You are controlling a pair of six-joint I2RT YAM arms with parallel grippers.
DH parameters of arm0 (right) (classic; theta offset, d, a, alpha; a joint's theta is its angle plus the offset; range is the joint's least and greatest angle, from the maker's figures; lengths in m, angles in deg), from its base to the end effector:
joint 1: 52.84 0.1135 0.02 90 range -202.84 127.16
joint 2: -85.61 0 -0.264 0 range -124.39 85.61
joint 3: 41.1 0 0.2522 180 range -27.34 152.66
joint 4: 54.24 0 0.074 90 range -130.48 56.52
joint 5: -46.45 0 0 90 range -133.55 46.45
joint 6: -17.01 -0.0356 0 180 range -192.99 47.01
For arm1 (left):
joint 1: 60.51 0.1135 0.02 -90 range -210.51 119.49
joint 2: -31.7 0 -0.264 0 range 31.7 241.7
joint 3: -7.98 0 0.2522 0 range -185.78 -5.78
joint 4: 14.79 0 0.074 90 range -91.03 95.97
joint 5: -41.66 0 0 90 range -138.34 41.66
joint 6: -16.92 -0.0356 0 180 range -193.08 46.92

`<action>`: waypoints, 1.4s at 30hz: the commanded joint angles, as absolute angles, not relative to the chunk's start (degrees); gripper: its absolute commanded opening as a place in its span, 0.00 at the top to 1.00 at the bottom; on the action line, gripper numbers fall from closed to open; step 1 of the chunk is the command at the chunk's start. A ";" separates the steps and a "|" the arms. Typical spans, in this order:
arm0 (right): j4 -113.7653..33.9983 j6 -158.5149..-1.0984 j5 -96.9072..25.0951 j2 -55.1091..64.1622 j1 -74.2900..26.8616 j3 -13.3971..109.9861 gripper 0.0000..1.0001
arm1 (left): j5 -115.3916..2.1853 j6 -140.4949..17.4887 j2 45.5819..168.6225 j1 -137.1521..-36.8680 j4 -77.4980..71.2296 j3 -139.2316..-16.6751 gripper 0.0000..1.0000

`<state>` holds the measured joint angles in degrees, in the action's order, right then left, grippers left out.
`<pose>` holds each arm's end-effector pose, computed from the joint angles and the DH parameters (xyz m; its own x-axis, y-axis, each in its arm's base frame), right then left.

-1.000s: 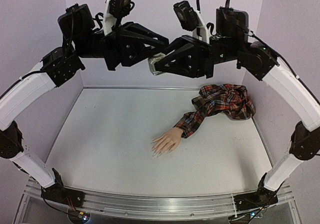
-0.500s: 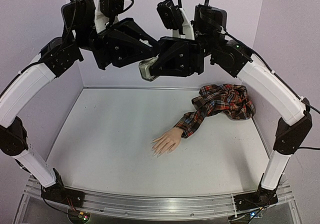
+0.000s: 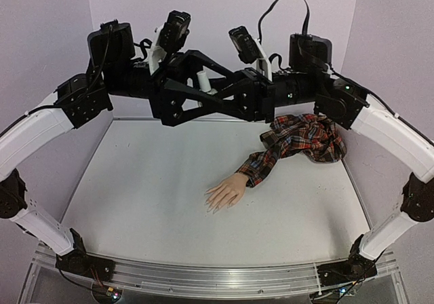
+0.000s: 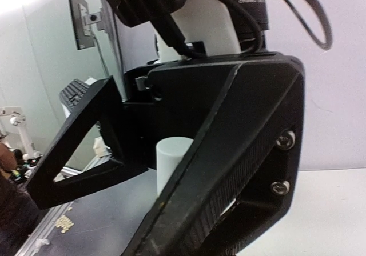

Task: Paint the nails
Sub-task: Screw the nail polish bottle cap onto the nail polish bottle.

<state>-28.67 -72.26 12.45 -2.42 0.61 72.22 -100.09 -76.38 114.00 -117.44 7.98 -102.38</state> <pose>0.1745 0.2850 0.4846 0.0091 0.0003 -1.0000 -0.9429 -0.3330 -0.0087 0.1418 -0.2690 0.5026 0.1047 -0.0954 -0.9899 0.9410 -0.3125 0.1296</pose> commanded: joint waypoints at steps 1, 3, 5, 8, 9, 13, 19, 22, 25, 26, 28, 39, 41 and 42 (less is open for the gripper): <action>-29.67 -65.76 -5.46 7.23 1.00 66.16 1.00 | -83.45 -72.24 111.18 -116.92 10.10 -98.32 0.20; -29.23 -64.83 -11.72 10.24 1.00 61.89 1.00 | -74.62 -68.99 110.04 -116.64 9.23 -97.21 0.20; -28.70 -64.41 -17.72 12.19 1.03 59.14 1.00 | -67.12 -64.86 109.29 -116.08 7.78 -95.82 0.20; -28.10 -63.21 -25.84 13.64 1.38 56.19 1.00 | -60.56 -58.62 108.71 -115.71 4.85 -94.20 0.19; -27.98 -62.71 -28.08 13.67 1.47 55.76 1.00 | -59.94 -57.16 108.75 -115.71 3.81 -93.79 0.20; -27.27 -60.87 -37.22 12.17 2.55 56.13 1.00 | -58.49 -52.11 111.77 -115.77 3.83 -96.55 0.25; -27.47 -60.14 -46.79 9.68 3.89 58.46 1.00 | -57.84 -48.73 114.08 -115.86 2.52 -97.85 0.29; -27.18 -59.68 -47.91 8.21 4.47 59.94 1.00 | -57.85 -47.39 115.06 -115.96 0.99 -97.51 0.33; -26.71 -59.05 -48.88 7.17 4.98 60.98 1.00 | -58.23 -47.30 116.74 -116.29 1.31 -98.91 0.35; -26.57 -58.92 -49.06 6.88 5.08 61.27 1.00 | -58.25 -47.38 117.33 -116.45 1.44 -99.37 0.36; -26.45 -58.79 -49.31 6.60 5.24 61.80 1.00 | -58.26 -47.48 118.39 -116.55 1.96 -100.33 0.42; -24.86 -58.22 -50.92 4.70 5.64 64.45 1.00 | -58.92 -48.34 119.94 -117.04 2.84 -101.71 0.74; -24.57 -58.33 -50.87 4.51 5.85 64.91 1.00 | -59.31 -48.51 120.01 -117.06 2.97 -101.72 0.82; -24.51 -58.36 -50.68 4.53 5.88 65.03 1.00 | -59.49 -48.67 119.96 -117.10 3.13 -101.74 0.88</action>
